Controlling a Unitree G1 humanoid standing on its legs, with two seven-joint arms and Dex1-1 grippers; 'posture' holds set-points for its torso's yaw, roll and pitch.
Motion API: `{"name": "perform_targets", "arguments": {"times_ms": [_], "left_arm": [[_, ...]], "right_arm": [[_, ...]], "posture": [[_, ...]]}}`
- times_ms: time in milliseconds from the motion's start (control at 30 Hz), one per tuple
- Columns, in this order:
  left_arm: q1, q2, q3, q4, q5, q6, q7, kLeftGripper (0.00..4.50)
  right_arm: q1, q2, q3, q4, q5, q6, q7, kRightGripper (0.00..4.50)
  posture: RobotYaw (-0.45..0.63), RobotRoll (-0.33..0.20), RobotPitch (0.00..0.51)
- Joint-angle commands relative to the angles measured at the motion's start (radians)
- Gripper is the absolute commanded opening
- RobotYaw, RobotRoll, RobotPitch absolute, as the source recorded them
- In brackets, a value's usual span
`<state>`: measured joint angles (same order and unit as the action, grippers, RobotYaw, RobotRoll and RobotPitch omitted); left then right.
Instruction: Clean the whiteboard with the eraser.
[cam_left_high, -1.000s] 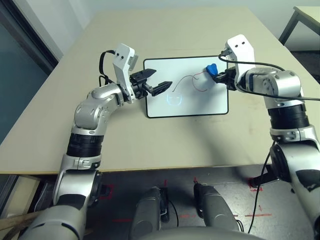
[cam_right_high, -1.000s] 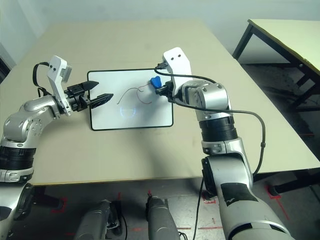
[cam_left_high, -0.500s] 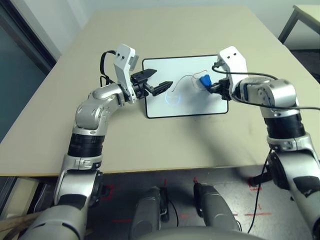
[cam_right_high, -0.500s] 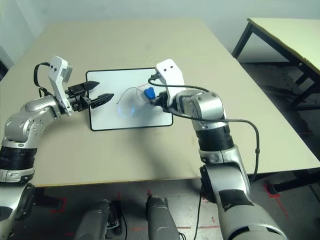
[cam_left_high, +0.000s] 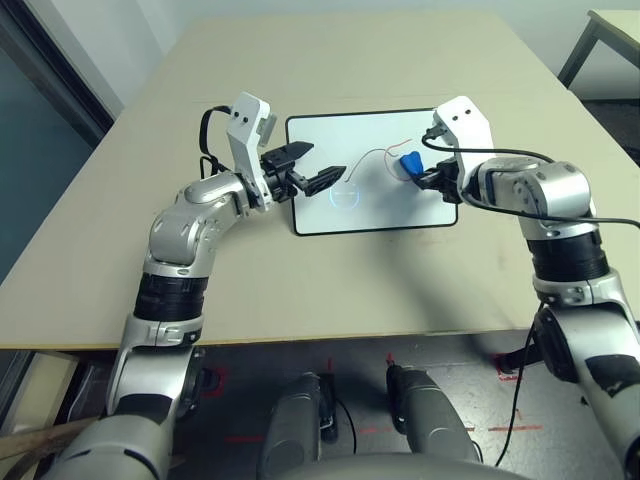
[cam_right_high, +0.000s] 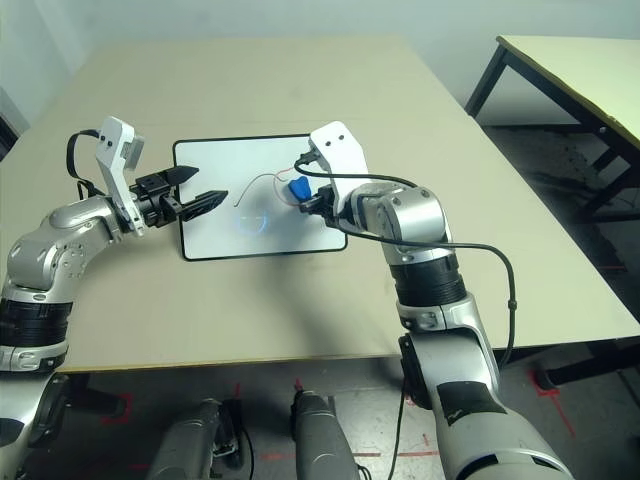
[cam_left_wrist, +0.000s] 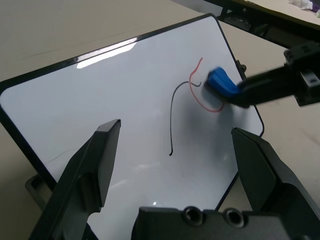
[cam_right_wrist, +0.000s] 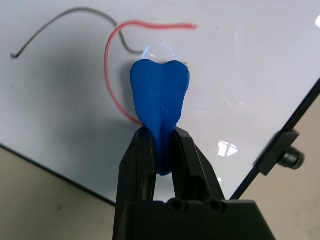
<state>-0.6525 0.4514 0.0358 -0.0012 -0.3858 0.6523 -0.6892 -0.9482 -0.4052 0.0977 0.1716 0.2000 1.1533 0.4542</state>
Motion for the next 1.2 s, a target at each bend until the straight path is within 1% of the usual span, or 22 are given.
{"name": "perform_targets", "arguments": {"times_ms": [33,100,200,267,433,533,633,867,967,1033,1200], "left_arm": [[0.003,0.000,-0.005,-0.005,-0.003,0.002,0.000,4.50],[0.005,0.001,-0.004,-0.008,-0.004,0.003,0.001,4.50],[0.009,0.003,-0.003,-0.012,-0.005,0.005,0.002,4.50],[0.009,0.004,-0.002,-0.012,-0.006,0.006,0.003,4.50],[0.009,0.004,-0.002,-0.013,-0.006,0.007,0.006,4.50],[0.008,0.004,-0.002,-0.010,-0.007,0.005,0.005,4.50],[0.006,0.002,-0.004,-0.008,-0.007,0.004,0.004,4.50],[0.006,0.003,-0.004,-0.008,-0.007,0.003,0.004,4.50],[0.007,0.004,-0.004,-0.010,-0.008,0.005,0.004,4.50],[0.007,0.005,-0.003,-0.010,-0.008,0.005,0.004,4.50],[0.006,0.007,-0.002,-0.008,-0.008,0.005,0.004,4.50]], "right_arm": [[-0.056,0.003,-0.033,0.099,-0.025,-0.078,-0.030,0.42],[-0.081,0.005,-0.040,0.153,-0.032,-0.120,-0.037,0.42],[-0.079,0.011,-0.031,0.166,-0.032,-0.128,-0.030,0.42],[-0.058,0.018,-0.015,0.129,-0.022,-0.097,-0.018,0.42],[0.050,0.035,0.036,-0.079,0.023,0.064,0.004,0.42],[0.067,0.042,0.036,-0.127,0.031,0.104,0.003,0.42],[0.047,0.041,0.024,-0.104,0.024,0.089,-0.007,0.42],[-0.064,0.038,-0.047,0.084,-0.019,-0.065,-0.070,0.41],[-0.072,0.041,-0.049,0.110,-0.022,-0.080,-0.072,0.41],[-0.053,0.049,-0.035,0.074,-0.010,-0.049,-0.060,0.41],[0.048,0.076,0.025,-0.117,0.040,0.100,-0.030,0.41]], "posture": [[-0.12,0.000,0.162],[-0.12,0.000,0.162],[-0.12,0.000,0.163],[-0.12,0.000,0.163],[-0.12,0.000,0.163],[-0.12,0.000,0.162],[-0.12,0.000,0.161],[-0.12,0.000,0.162],[-0.12,0.000,0.162],[-0.12,0.000,0.162],[-0.12,0.000,0.159]]}}
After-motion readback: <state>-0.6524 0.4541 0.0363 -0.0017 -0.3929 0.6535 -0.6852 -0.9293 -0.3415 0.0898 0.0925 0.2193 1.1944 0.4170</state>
